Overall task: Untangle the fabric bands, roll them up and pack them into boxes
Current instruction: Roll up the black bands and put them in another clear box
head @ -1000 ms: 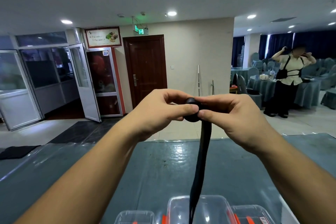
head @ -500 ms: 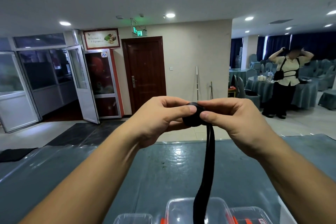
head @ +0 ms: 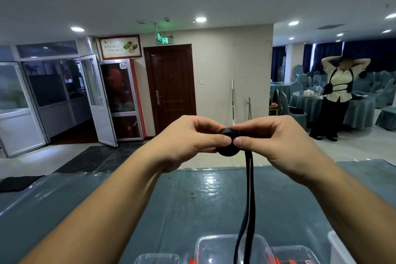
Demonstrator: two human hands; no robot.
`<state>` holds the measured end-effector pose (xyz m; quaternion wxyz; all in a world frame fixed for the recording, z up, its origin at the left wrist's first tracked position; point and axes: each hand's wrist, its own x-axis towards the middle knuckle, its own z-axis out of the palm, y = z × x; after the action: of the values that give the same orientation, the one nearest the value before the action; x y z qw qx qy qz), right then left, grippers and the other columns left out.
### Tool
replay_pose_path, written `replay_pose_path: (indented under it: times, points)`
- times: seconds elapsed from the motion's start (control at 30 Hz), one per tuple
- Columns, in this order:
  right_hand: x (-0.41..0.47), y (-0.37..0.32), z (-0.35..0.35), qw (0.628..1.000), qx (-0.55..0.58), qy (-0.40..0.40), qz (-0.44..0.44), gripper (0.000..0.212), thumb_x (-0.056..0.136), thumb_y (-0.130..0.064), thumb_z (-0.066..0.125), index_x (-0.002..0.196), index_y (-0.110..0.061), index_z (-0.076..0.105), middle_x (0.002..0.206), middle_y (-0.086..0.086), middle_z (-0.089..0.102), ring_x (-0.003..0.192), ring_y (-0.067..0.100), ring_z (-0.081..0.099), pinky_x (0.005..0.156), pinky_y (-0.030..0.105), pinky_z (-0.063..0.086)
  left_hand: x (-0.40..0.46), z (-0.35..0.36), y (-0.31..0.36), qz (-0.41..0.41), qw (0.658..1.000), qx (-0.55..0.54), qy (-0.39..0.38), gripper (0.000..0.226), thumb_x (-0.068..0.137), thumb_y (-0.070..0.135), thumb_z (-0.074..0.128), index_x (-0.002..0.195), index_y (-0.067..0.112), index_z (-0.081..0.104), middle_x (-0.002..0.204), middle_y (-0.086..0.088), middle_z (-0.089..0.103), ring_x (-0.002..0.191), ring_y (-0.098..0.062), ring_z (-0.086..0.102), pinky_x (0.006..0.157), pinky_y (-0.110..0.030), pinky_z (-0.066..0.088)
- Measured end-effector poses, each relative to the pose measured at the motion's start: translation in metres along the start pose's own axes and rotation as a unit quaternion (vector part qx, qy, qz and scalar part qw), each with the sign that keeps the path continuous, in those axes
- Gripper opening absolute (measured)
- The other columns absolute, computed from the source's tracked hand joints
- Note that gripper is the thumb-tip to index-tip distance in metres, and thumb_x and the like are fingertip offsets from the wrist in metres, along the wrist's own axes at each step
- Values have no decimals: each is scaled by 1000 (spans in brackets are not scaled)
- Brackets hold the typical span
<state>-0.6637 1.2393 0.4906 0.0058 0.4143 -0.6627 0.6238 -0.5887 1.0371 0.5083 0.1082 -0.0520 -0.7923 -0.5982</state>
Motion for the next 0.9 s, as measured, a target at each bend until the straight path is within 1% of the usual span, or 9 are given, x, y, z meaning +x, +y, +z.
replay_pose_path:
  times: [0.17,0.27,0.4,0.47,0.53,0.63,0.73,0.8,0.9]
  points:
    - [-1,9,13,989,90,112,-26,32,73,-16,83,105,-18,79,98,2,81,99,19,77,97,42,58,2,10,-4,19,989,-144,38,25,93,4,70,117,-3,73,111,-19,76,101,-27,76,91,-28,60]
    - [-1,12,17,984,118,130,-27,31,79,-11,80,109,-18,78,100,2,81,101,20,77,99,42,57,2,19,-10,21,979,-195,58,23,94,5,68,115,-3,73,108,-18,77,99,-24,75,89,-28,61]
    - [3,7,6,996,50,77,-16,31,83,-2,77,112,-12,77,101,3,81,99,20,77,97,44,59,3,14,-8,21,993,-110,44,21,93,6,71,114,3,74,105,-12,78,93,-22,77,91,-34,60]
    - [4,5,3,998,25,50,-14,30,84,-1,78,110,-15,76,98,2,81,96,20,78,95,42,60,4,10,-4,23,998,-54,28,22,91,11,75,112,8,77,108,-13,78,102,-27,76,99,-41,58]
    - [4,4,4,997,41,66,-16,27,82,-2,80,105,-15,74,93,5,81,92,21,79,92,41,61,5,11,-2,28,996,-74,30,23,91,9,74,114,4,76,110,-16,78,105,-30,75,99,-39,59]
    - [1,7,11,989,71,126,-42,24,81,-5,80,103,-15,78,94,1,82,94,17,78,92,37,62,5,19,-5,31,984,-169,46,23,95,5,68,116,0,73,108,-15,78,100,-25,76,90,-28,60]
    - [-3,12,17,985,76,149,-44,31,83,-5,80,111,-18,78,101,-4,81,101,13,76,97,35,59,7,28,-11,30,974,-217,57,24,98,7,65,120,0,72,103,-12,78,97,-18,75,97,-31,59]
    - [-3,14,13,987,63,143,-35,32,85,-4,78,112,-19,78,101,-4,81,100,14,77,97,38,59,7,30,-13,26,974,-216,59,26,98,6,65,121,-3,70,95,-11,77,91,-18,75,99,-34,58]
    - [-1,10,3,996,36,75,-23,32,87,0,75,113,-17,78,102,-2,81,101,16,77,96,37,60,8,23,-9,23,986,-161,45,22,95,4,68,115,-2,72,103,-16,77,96,-26,76,88,-32,61]
